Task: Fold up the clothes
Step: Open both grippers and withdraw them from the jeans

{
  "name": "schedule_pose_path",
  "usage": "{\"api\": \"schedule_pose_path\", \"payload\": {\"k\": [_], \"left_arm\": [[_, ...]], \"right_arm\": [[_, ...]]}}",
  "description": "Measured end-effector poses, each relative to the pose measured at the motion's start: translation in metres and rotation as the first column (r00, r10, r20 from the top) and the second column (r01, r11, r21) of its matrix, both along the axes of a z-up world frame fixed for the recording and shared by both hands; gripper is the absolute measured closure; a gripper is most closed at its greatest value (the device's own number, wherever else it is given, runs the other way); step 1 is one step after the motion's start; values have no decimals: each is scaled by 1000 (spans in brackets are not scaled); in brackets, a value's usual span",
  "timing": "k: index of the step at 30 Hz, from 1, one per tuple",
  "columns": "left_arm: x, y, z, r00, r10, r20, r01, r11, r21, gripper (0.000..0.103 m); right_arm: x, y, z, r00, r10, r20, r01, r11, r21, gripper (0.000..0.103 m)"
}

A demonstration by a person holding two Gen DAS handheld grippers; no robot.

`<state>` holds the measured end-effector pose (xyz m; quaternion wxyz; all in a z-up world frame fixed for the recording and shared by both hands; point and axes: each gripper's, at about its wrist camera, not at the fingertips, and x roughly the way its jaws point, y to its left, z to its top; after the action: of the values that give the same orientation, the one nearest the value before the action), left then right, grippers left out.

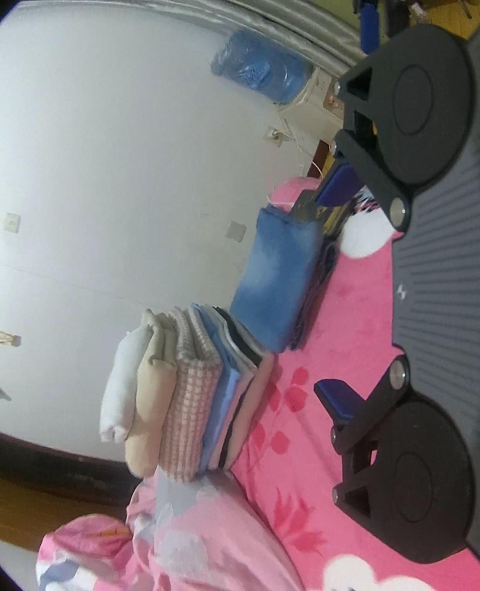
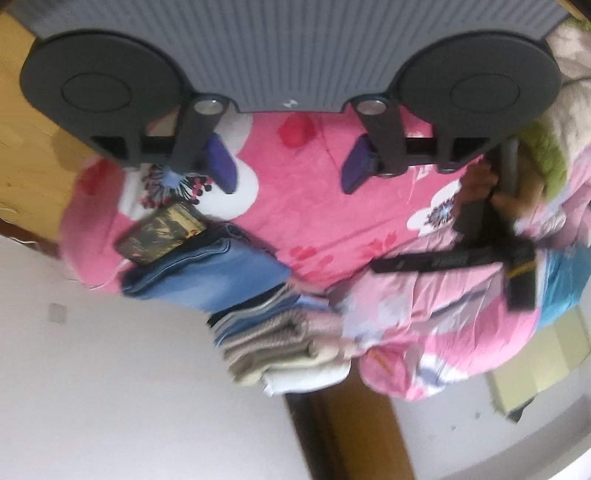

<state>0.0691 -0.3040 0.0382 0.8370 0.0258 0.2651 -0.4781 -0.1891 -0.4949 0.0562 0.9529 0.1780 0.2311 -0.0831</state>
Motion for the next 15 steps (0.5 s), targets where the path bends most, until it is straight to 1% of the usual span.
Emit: {"api": "schedule_pose_path", "payload": {"k": [2,4,5,7,8,10,12,15], "left_arm": [[-18,18,0,1000,21,13,-21,1000,11,0],[-31,34,0,999,51,21,-51,998,23,0],[-34,40,-1,997,73,20,-73,997,30,0],[-37,52,0,994,110,21,-110,993,45,0],[-37,58,1,991,130,22,-131,990,51,0],[-35,70,6,987,159,29,-160,985,57,0],[-34,79,10,981,188,49,-191,979,65,0],[-34,85,12,970,229,85,-237,966,99,0]], "right_arm": [[-7,18,0,999,-38,15,38,999,-7,19],[-4,35,-7,998,-59,23,59,998,1,17],[0,41,-11,997,-71,20,71,997,20,15],[13,56,-18,995,-96,4,96,994,48,14],[19,63,-20,993,-115,-6,116,992,48,13],[36,79,-22,986,-167,-27,167,986,27,11],[53,94,-23,978,-204,-45,203,979,-8,6],[76,115,-23,964,-260,-62,255,963,-86,4]]}}
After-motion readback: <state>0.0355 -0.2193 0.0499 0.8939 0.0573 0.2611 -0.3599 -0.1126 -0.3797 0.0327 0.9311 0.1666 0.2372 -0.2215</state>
